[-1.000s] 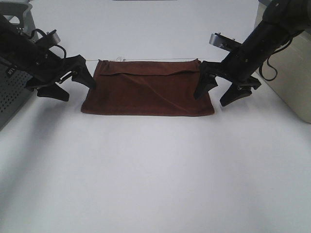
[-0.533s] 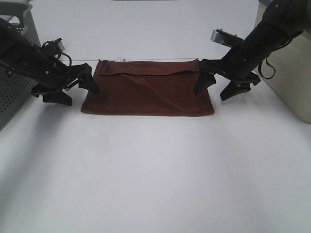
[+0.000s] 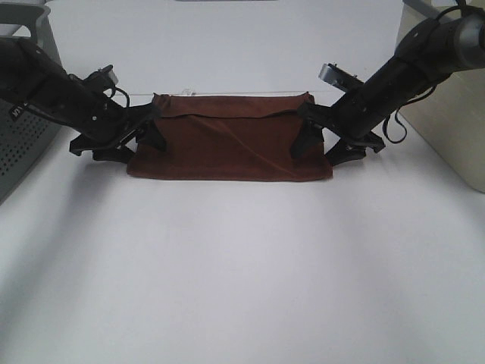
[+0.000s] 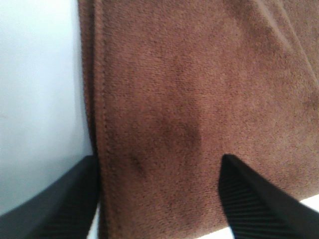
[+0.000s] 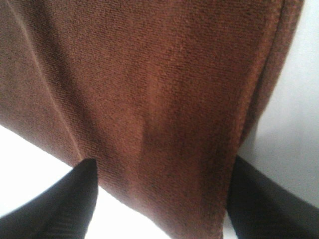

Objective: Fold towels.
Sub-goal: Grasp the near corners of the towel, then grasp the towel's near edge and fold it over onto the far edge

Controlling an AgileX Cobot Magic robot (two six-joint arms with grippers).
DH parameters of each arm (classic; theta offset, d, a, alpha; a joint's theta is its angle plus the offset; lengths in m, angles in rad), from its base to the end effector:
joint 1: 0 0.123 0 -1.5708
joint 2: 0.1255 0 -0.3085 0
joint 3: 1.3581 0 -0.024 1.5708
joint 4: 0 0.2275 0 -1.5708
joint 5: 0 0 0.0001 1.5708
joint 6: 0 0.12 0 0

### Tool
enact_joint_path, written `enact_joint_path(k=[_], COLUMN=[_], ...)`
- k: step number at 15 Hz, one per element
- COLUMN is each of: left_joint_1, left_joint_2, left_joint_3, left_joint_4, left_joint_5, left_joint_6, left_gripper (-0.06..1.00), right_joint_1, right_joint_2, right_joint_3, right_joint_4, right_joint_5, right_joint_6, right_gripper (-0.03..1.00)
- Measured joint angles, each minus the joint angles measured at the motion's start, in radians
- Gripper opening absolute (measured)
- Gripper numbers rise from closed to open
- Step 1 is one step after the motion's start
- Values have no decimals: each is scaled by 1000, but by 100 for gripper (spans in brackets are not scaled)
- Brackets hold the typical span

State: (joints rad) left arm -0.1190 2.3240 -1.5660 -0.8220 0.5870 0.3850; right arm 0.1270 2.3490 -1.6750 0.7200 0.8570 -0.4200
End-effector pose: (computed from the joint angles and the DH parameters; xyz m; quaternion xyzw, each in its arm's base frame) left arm 0.4715 -0.1055 0.0997 -0.0590 0.9502 -0.2491 0.1775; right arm 0.4613 0.1192 0.1076 -0.0469 0.9569 0.2687 0.0997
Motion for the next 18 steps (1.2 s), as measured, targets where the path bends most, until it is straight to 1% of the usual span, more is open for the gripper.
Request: enact_joint_path(k=[1, 2, 3, 4, 5, 6, 7, 9, 11, 12, 16, 17, 18], left_joint_1=[-4, -5, -5, -5, -5, -5, -5, -4, -4, -5, -9, -9, -9], left_joint_2=[6, 12, 17, 23, 23, 23, 22, -4, -65, -98, -197, -220, -231], left_joint_3=[-5, -8, -9, -9, -9, -9, -9, -6, 31, 63, 265, 312, 328], left_joint_4=[-1, -1, 0, 1, 2, 2, 9, 63, 132, 150, 168, 172, 173], left_joint_5=[5, 18, 21, 34, 44, 57, 77, 117, 123, 123, 121, 112, 106], left_joint_6=[0, 0, -1, -3, -3, -4, -5, -15, -63, -74, -82, -82, -82], left_gripper=[52, 39, 23, 8, 1, 1, 1, 1, 1, 1, 1, 1, 1], right_joint_1=[0, 0, 0, 0, 0, 0, 0, 0, 0, 0, 0, 0, 1], right_joint_2=[2, 8, 10, 11, 11, 11, 10, -5, -59, -89, -210, -234, -245], right_joint_3=[0, 0, 0, 0, 0, 0, 0, 4, 65, 121, 361, 393, 402], right_joint_4=[1, -7, -36, -62, -77, -80, -83, -129, -158, -158, -155, -154, -153], right_joint_5=[0, -2, -12, -17, -17, -16, -14, 9, 13, 2, -68, -77, -77], right_joint_6=[-1, 5, 28, 52, 72, 88, 98, 123, 142, 142, 132, 121, 112], right_gripper=[57, 46, 34, 17, 6, 0, 0, 0, 0, 0, 0, 0, 0])
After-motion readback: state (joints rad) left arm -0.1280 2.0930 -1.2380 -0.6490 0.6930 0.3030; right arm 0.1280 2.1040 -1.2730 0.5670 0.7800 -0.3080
